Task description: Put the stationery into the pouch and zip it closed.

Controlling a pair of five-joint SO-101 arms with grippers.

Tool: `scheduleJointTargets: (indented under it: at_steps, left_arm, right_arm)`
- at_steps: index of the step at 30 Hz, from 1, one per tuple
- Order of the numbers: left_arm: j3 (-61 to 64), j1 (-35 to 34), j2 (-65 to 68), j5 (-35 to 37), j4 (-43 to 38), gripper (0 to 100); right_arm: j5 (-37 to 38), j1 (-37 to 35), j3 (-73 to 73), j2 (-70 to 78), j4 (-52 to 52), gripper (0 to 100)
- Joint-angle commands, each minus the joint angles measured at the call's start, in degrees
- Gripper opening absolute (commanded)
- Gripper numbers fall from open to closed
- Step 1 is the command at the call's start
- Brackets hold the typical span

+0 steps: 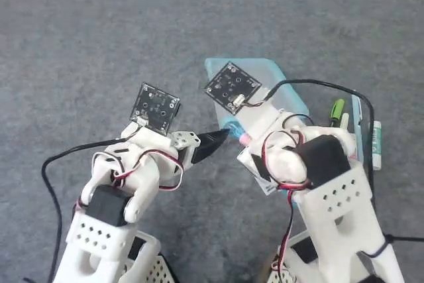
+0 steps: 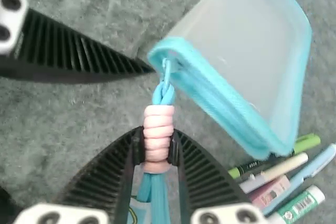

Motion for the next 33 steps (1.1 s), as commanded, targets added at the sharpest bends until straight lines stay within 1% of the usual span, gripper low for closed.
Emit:
scheduleJointTargets:
  at_steps: [1, 13, 21, 30, 33]
  left_arm:
    - [1.5, -0.4, -1.5, -0.9, -3.5, 37]
    - [2.4, -0.5, -1.2, -0.9, -5.4, 37]
    - [2.2, -0.5, 8.3, -0.8, -10.1, 37]
    - [2.2, -0.8, 14.0, -0.9, -14.4, 37]
    - [2.1, -4.1, 15.8, -0.9, -16.4, 36]
  right_arm:
    - [-0.5, -0.7, -5.0, -1.5, 2.1, 0.6]
    - [-0.4, -0.8, -6.2, -1.5, 4.4, 0.6]
    - [-0.4, -0.9, -6.4, -1.5, 5.5, 0.6]
    - [0.4, -0.8, -6.4, -1.6, 6.4, 0.6]
    - [1.8, -0.2, -6.1, -2.2, 6.7, 0.6]
